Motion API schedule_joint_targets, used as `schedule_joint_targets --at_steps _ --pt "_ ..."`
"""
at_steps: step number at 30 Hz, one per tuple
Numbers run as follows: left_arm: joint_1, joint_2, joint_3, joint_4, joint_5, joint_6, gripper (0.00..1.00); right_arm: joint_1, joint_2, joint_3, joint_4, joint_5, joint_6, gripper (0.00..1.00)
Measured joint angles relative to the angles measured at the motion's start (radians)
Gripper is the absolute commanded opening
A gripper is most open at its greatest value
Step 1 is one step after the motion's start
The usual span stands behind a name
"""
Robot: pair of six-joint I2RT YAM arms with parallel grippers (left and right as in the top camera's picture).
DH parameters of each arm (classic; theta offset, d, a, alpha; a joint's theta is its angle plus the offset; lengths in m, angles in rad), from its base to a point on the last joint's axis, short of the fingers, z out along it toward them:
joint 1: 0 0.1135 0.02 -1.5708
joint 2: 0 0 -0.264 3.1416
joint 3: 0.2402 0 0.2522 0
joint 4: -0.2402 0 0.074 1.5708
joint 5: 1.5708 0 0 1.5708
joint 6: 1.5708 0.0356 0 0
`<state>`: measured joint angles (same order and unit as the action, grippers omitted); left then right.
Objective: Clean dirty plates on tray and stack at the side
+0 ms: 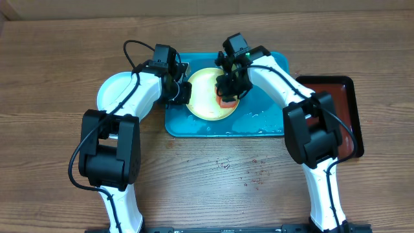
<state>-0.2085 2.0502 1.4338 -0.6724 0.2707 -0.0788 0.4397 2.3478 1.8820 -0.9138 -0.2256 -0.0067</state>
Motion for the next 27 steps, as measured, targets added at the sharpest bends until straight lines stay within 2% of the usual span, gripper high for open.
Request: schedule_joint_targets --at_steps 5,10,19,27 --pt "0.001 0.005 0.000 -0.012 0.016 -0.084 0.04 0.032 0.000 0.000 0.027 0.005 0.003 0.04" --pt "0.001 0.014 0.000 -0.016 0.056 -0.117 0.04 0.035 0.000 0.000 0.025 0.021 0.006 0.04" --pt "-0.022 0.014 0.002 -0.008 0.190 -0.158 0.04 -0.002 0.002 0.003 0.101 0.215 0.007 0.04" --pt "-0.043 0.014 0.002 -0.012 0.233 -0.166 0.05 -0.060 0.002 0.024 -0.029 0.259 0.006 0.04"
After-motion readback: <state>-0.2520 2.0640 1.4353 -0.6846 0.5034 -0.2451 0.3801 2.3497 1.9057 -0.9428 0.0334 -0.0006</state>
